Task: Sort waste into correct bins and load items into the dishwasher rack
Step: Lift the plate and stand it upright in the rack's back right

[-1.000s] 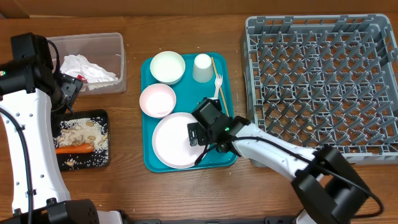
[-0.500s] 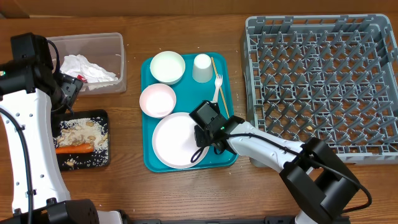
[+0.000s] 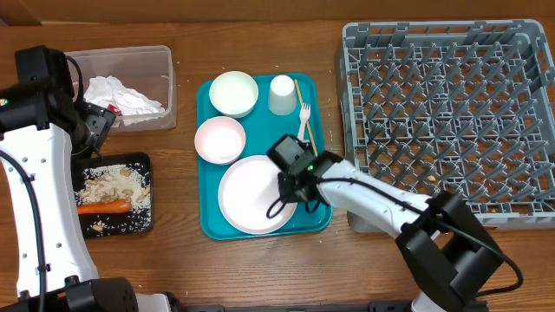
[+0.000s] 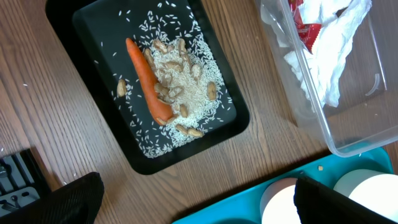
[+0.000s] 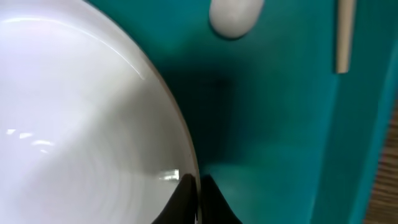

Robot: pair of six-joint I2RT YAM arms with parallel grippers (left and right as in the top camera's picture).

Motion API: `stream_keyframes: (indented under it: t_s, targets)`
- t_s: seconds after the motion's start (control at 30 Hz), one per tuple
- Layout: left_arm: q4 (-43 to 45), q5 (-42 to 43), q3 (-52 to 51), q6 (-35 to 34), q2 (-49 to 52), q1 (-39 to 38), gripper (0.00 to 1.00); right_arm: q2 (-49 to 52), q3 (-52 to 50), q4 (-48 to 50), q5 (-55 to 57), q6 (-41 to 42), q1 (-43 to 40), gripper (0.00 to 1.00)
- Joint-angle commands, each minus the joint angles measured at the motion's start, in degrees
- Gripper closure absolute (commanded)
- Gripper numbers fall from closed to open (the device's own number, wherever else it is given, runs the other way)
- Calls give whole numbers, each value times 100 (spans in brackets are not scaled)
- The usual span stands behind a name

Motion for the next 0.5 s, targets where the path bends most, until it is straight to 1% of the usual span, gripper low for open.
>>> stream_keyframes:
  t_s: [0.0,0.1,0.2,0.27,0.4,0.47]
  targets:
    - [-13,-59,0,-103,37,20,0,2,514,-422,105,-81,-101,96]
    - [-13,-59,0,-103,37,22,0,-136,1021,-1178,192,-221,-223,96]
    - [-13,-59,0,-101,37,20,0,-358,1543,-1950,520,-240,-398,96]
    - [-13,-59,0,-101,37,22,0,-586,1875,-2356,697,-466,-575,96]
    - [-13,-59,0,-103,37,20,0,-1224,2363,-2865,1176,-748,-1178,96]
    - [-13,-63,0,-101,37,22,0,-1545,2457,-2933,1386,-942,-1552,96]
